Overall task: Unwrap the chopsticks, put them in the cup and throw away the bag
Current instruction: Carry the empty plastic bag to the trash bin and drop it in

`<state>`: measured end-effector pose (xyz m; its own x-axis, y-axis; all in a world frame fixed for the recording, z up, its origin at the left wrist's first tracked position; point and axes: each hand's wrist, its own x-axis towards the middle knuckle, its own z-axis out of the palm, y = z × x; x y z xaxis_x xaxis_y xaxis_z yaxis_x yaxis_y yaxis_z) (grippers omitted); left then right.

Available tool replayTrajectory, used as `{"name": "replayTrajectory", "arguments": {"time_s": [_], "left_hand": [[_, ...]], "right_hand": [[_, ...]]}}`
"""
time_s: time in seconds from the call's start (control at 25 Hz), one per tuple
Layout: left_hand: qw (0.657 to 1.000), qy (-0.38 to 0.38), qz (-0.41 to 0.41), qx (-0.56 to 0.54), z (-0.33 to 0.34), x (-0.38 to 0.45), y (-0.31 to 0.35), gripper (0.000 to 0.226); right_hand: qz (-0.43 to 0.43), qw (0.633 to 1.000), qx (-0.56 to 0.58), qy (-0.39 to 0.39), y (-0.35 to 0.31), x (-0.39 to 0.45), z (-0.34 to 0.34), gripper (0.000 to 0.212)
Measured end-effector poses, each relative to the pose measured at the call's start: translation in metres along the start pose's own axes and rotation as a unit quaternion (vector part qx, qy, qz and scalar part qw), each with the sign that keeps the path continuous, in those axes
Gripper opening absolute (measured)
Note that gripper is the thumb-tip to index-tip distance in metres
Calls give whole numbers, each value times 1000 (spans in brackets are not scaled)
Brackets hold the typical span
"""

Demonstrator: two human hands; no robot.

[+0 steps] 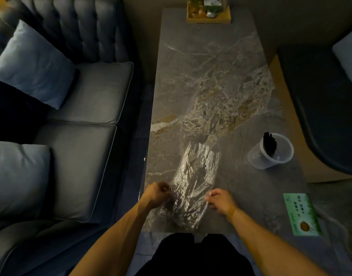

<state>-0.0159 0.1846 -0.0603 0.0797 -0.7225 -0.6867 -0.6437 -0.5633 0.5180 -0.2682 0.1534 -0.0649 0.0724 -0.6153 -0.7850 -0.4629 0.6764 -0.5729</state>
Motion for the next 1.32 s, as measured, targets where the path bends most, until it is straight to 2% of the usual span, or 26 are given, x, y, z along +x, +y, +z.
{"name": "replayTrajectory", "arguments": {"time_s": [0.04, 0.16, 0.36, 0.52, 0.72, 0.96, 1.2, 1.32], "left_hand": [[1000, -2, 6, -9, 1, -2, -1, 2], [999, 19, 23, -44, 1, -9, -2, 14], [982, 60, 30, -175, 1, -21, 0, 12], [970, 50, 45, -235, -2, -31, 3, 13], [968, 37, 81, -235, 1, -39, 14, 13], [975, -4, 156, -159, 22, -47, 48, 11], [966, -75, 221, -113, 65, -64, 102, 16], [964, -84, 238, -84, 99, -81, 130, 14]], "right_hand": [[1, 1000, 15, 3, 0, -2, 1, 14], [-8, 999, 48, 6, -3, -9, 0, 10], [-48, 994, 88, 34, -11, -22, -6, 6], [-77, 990, 106, 48, -14, -36, -17, 4], [-119, 981, 130, 81, -7, -58, -36, 6], [-151, 965, 173, 128, 18, -85, -68, 9], [-175, 936, 226, 205, 83, -122, -116, 13], [-177, 919, 259, 240, 124, -150, -142, 14]]}}
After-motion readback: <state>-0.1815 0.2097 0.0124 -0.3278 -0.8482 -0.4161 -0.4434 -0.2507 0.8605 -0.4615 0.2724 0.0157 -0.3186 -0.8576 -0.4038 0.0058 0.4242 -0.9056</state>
